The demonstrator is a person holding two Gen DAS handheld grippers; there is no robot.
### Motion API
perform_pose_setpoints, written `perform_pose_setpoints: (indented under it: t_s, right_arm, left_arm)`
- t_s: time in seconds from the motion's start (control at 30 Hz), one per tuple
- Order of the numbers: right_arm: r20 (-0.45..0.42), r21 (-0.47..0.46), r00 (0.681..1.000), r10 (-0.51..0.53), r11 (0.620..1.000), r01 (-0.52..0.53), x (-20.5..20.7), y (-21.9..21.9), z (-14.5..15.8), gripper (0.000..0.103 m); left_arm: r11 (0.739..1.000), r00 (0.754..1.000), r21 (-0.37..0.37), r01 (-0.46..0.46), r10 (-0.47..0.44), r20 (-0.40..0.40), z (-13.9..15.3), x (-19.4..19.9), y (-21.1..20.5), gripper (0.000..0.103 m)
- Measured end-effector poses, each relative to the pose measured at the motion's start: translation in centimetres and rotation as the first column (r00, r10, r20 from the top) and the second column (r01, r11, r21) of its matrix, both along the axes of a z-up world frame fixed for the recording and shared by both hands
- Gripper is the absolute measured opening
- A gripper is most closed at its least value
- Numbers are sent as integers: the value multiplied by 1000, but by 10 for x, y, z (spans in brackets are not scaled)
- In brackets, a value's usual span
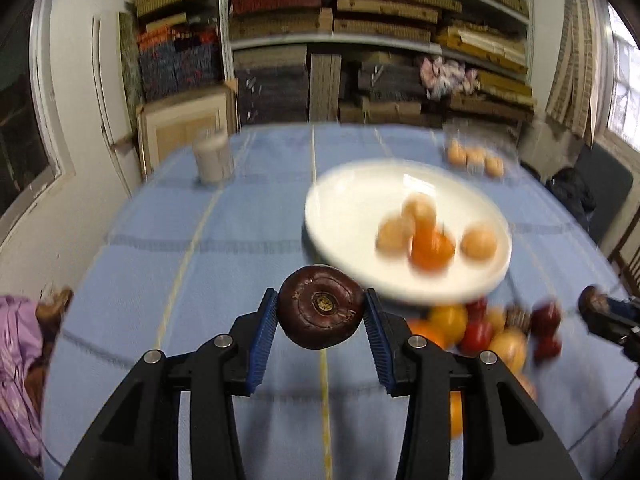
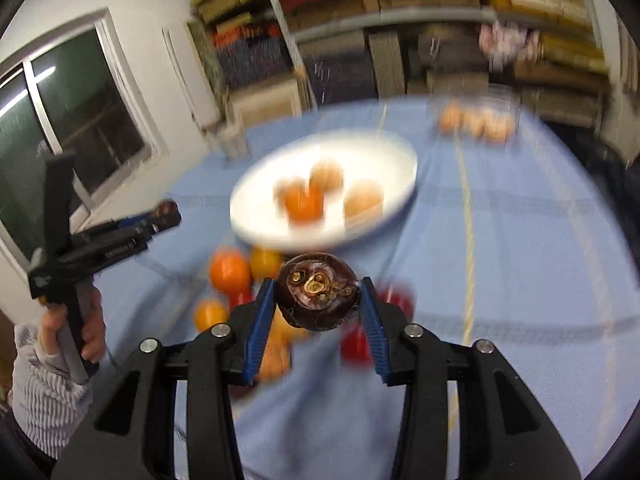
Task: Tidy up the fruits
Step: 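Carry both dark brown fruits onto the white plate and open both tools, then withdraw both open tools to the fruit cluster, right tool toward a red round fruit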
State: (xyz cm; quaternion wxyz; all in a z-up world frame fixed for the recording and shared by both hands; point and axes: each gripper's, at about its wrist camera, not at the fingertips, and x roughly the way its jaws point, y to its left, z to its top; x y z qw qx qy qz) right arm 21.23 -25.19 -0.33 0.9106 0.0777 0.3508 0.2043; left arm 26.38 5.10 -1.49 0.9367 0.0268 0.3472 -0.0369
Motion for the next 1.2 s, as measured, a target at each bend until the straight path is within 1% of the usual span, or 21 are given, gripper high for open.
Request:
perform_pose_setpoints:
  t_s: [0.07, 0.13, 0.17, 0.23, 0.33, 0.43, 0.53, 0.6, 0.67, 0.7, 0.77, 0.8, 0.83, 0.87, 0.9, 0.93, 0.97, 1.0, 1.1, 1.17, 1.2]
  right_arm:
    - [55, 4, 998, -14, 1000, 14, 12, -2, 29, 42]
    - [104, 18, 994, -30, 999, 28, 31, 0, 54, 42]
    - [111, 23, 993, -32, 999, 30, 42, 2, 60, 42]
    - [106, 23, 994, -39, 999, 36, 62, 8, 59, 42]
    - [57, -19, 997, -49, 999, 51, 102, 21, 38, 42]
    - [-40, -71, 998, -58, 996, 55, 149, 31, 0, 42]
    - [-107, -80, 992, -67, 995, 59, 175, 34, -25, 42]
    - [-138, -81, 988, -67, 995, 56, 186, 36, -38, 42]
    - [-150, -84, 986, -68, 995, 56, 192, 36, -45, 42]
    - [-167, -88, 984, -60, 995, 46, 194, 37, -51, 42]
    - [-168, -95, 984, -61, 994, 46, 193, 35, -56, 43]
    - [-167, -94, 984, -64, 994, 49, 193, 33, -58, 45]
    - [-171, -86, 983, -64, 995, 50, 192, 31, -59, 52]
    - [-170, -70, 983, -68, 996, 56, 191, 28, -59, 55]
    - [-165, -62, 984, -73, 996, 63, 190, 26, -58, 59]
    - [-160, -59, 984, -77, 996, 68, 188, 24, -56, 60]
    - [-155, -56, 985, -78, 996, 69, 187, 23, -55, 60]
    - [-147, -51, 986, -78, 996, 71, 184, 22, -52, 60]
    - [-120, -37, 989, -81, 996, 77, 174, 19, -44, 67]
    - [-105, -33, 991, -81, 996, 78, 167, 19, -39, 69]
    - [-95, -28, 992, -78, 997, 75, 161, 20, -36, 70]
  left_arm:
    - [1000, 1000, -16, 1, -1, 26, 19, 16, -4, 44]
    - [1000, 999, -24, 0, 0, 38, 29, 36, -11, 44]
    - [1000, 999, -26, -2, 3, 40, 30, 43, -13, 44]
    - [1000, 999, -23, -13, 13, 31, 24, 63, -19, 44]
    - [999, 999, -36, -30, 30, -14, 6, 91, -23, 44]
    - [999, 997, -40, -36, 33, -75, -18, 114, -26, 44]
    - [999, 995, -21, -31, 28, -99, -33, 128, -29, 44]
    - [999, 993, -23, -27, 24, -113, -39, 133, -27, 44]
    - [999, 991, -43, -19, 13, -134, -46, 138, -24, 44]
    - [999, 990, -45, -19, 12, -141, -49, 139, -22, 44]
    - [999, 990, -36, -9, 4, -143, -53, 141, -25, 44]
    - [999, 990, -32, -6, 1, -141, -55, 140, -26, 48]
    - [1000, 991, -28, 3, -7, -134, -55, 137, -29, 51]
    - [1000, 992, -16, 11, -13, -123, -55, 135, -32, 58]
    - [1000, 994, 1, 11, -11, -111, -55, 133, -35, 61]
    - [999, 996, 34, 9, -6, -92, -54, 131, -39, 63]
    - [998, 997, 66, 4, 1, -75, -54, 128, -42, 70]
    - [997, 998, 79, 0, 5, -63, -53, 126, -43, 77]
    - [997, 1000, 78, 8, -6, -27, -48, 116, -44, 79]
    - [997, 1000, 83, 3, -3, -1, -42, 109, -44, 80]
    - [996, 1000, 84, -1, 0, 14, -39, 104, -44, 82]
